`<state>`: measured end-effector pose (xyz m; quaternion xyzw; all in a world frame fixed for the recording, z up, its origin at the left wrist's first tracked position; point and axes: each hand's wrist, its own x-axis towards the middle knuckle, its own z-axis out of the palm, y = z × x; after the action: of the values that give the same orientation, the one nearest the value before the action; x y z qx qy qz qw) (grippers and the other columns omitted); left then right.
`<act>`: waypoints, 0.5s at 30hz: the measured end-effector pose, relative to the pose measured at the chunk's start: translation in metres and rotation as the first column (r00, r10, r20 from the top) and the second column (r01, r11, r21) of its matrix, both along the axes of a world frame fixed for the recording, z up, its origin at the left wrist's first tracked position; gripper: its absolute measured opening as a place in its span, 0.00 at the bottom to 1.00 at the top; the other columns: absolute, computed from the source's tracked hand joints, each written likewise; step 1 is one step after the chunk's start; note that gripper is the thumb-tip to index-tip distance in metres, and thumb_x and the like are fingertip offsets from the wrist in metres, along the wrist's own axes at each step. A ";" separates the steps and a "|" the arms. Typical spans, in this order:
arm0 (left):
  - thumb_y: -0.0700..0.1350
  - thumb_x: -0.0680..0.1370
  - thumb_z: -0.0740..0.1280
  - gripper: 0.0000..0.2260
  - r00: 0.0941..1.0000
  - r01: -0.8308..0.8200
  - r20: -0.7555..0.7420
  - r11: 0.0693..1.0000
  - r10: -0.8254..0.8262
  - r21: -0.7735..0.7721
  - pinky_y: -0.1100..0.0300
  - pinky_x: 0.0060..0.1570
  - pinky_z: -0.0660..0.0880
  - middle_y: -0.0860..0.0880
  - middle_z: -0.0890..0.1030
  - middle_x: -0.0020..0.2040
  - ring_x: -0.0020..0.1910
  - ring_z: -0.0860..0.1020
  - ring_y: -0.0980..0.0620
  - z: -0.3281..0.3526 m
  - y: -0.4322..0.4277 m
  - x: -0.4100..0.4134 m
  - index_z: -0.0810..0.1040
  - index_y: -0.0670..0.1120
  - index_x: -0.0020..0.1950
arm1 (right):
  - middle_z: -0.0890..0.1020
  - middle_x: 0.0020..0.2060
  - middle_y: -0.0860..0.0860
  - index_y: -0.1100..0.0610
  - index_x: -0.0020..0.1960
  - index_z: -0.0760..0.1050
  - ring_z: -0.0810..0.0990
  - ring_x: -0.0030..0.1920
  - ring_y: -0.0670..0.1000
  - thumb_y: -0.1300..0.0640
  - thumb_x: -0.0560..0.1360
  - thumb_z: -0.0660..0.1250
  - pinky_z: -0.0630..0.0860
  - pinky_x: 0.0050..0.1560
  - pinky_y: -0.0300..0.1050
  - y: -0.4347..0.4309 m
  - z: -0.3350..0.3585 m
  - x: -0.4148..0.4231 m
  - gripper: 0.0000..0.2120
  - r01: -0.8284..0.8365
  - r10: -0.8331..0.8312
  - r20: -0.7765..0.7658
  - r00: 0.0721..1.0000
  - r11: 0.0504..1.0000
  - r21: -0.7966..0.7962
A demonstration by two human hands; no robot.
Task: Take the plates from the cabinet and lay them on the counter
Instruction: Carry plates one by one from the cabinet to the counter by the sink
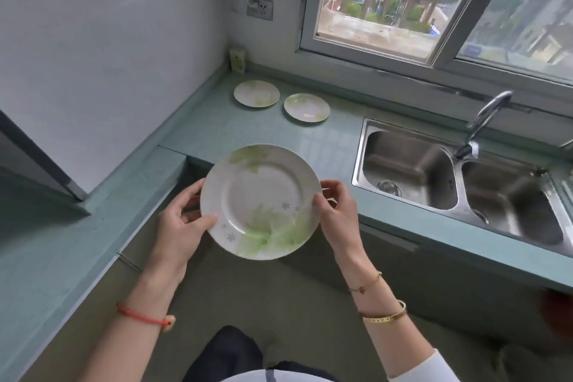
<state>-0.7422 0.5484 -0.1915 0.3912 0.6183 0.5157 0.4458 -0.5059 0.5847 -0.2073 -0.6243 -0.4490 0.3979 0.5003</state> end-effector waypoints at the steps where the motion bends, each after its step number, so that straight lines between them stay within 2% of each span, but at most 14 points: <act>1: 0.27 0.74 0.67 0.29 1.000 -0.013 0.001 1.000 0.013 -0.009 0.69 0.44 0.75 0.52 0.81 0.59 0.48 0.80 0.65 -0.001 0.013 -0.001 0.75 0.50 0.71 | 0.80 0.43 0.46 0.55 0.52 0.75 0.77 0.37 0.37 0.60 0.76 0.64 0.75 0.36 0.31 0.016 -0.002 -0.002 0.06 -0.012 0.012 0.014 1.000 1.000 -0.012; 3: 0.27 0.74 0.68 0.29 0.999 -0.045 -0.015 0.999 0.045 -0.022 0.69 0.44 0.74 0.53 0.81 0.57 0.50 0.79 0.62 -0.007 0.046 -0.003 0.75 0.50 0.71 | 0.80 0.44 0.46 0.55 0.53 0.75 0.78 0.42 0.42 0.60 0.76 0.63 0.77 0.40 0.36 0.054 -0.007 -0.006 0.07 -0.048 0.049 0.032 0.998 0.998 -0.046; 5: 0.27 0.73 0.68 0.29 0.996 -0.084 -0.035 0.996 0.083 -0.038 0.70 0.42 0.74 0.57 0.81 0.53 0.48 0.79 0.62 -0.016 0.081 -0.007 0.76 0.50 0.70 | 0.79 0.45 0.47 0.54 0.54 0.75 0.80 0.46 0.49 0.59 0.77 0.63 0.80 0.44 0.45 0.092 -0.012 -0.012 0.07 -0.078 0.081 0.026 0.996 0.992 -0.099; 6: 0.27 0.73 0.68 0.29 0.995 -0.096 -0.043 0.994 0.094 -0.047 0.70 0.40 0.75 0.59 0.80 0.52 0.47 0.79 0.63 -0.020 0.098 -0.009 0.76 0.50 0.69 | 0.79 0.44 0.47 0.54 0.54 0.74 0.80 0.46 0.50 0.59 0.77 0.63 0.80 0.44 0.45 0.110 -0.015 -0.016 0.06 -0.087 0.091 0.030 0.995 0.990 -0.114; 7: 0.26 0.73 0.67 0.29 0.993 -0.106 -0.053 0.993 0.103 -0.053 0.70 0.41 0.76 0.59 0.80 0.51 0.47 0.79 0.63 -0.025 0.117 -0.013 0.76 0.51 0.69 | 0.78 0.44 0.47 0.54 0.54 0.74 0.79 0.46 0.50 0.59 0.77 0.63 0.79 0.41 0.41 0.131 -0.019 -0.020 0.06 -0.092 0.098 0.046 0.994 0.989 -0.117; 9: 0.27 0.72 0.68 0.30 0.990 -0.114 -0.095 0.991 0.108 -0.065 0.66 0.45 0.78 0.59 0.80 0.51 0.48 0.79 0.63 -0.036 0.152 -0.021 0.76 0.51 0.69 | 0.78 0.44 0.47 0.55 0.55 0.73 0.78 0.44 0.47 0.59 0.77 0.64 0.73 0.36 0.32 0.168 -0.025 -0.028 0.06 -0.090 0.101 0.075 0.992 0.988 -0.128; 10: 0.28 0.72 0.69 0.30 0.986 -0.119 -0.122 0.990 0.110 -0.073 0.64 0.47 0.79 0.59 0.80 0.51 0.48 0.79 0.63 -0.041 0.172 -0.025 0.76 0.50 0.70 | 0.77 0.44 0.48 0.55 0.55 0.73 0.77 0.43 0.47 0.59 0.78 0.64 0.71 0.35 0.32 0.188 -0.029 -0.032 0.07 -0.088 0.100 0.077 0.992 0.985 -0.145; 13: 0.30 0.72 0.70 0.29 0.968 -0.123 -0.228 0.989 0.101 -0.082 0.54 0.55 0.80 0.57 0.81 0.51 0.48 0.79 0.61 -0.056 0.236 -0.044 0.75 0.50 0.71 | 0.78 0.45 0.50 0.56 0.57 0.73 0.78 0.45 0.49 0.60 0.76 0.65 0.73 0.38 0.36 0.253 -0.040 -0.050 0.10 -0.071 0.084 0.056 0.995 0.978 -0.197; 15: 0.32 0.72 0.70 0.29 0.947 -0.115 -0.310 0.989 0.081 -0.093 0.50 0.57 0.80 0.53 0.81 0.54 0.48 0.81 0.54 -0.064 0.270 -0.054 0.75 0.50 0.71 | 0.79 0.46 0.53 0.56 0.56 0.73 0.79 0.47 0.52 0.60 0.75 0.66 0.76 0.42 0.40 0.284 -0.047 -0.061 0.09 -0.047 0.065 0.069 0.995 0.970 -0.240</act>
<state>-0.7965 0.8182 -0.2554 0.4100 0.7258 0.4358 0.3395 -0.5665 0.8692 -0.2539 -0.6816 -0.4345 0.4387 0.3927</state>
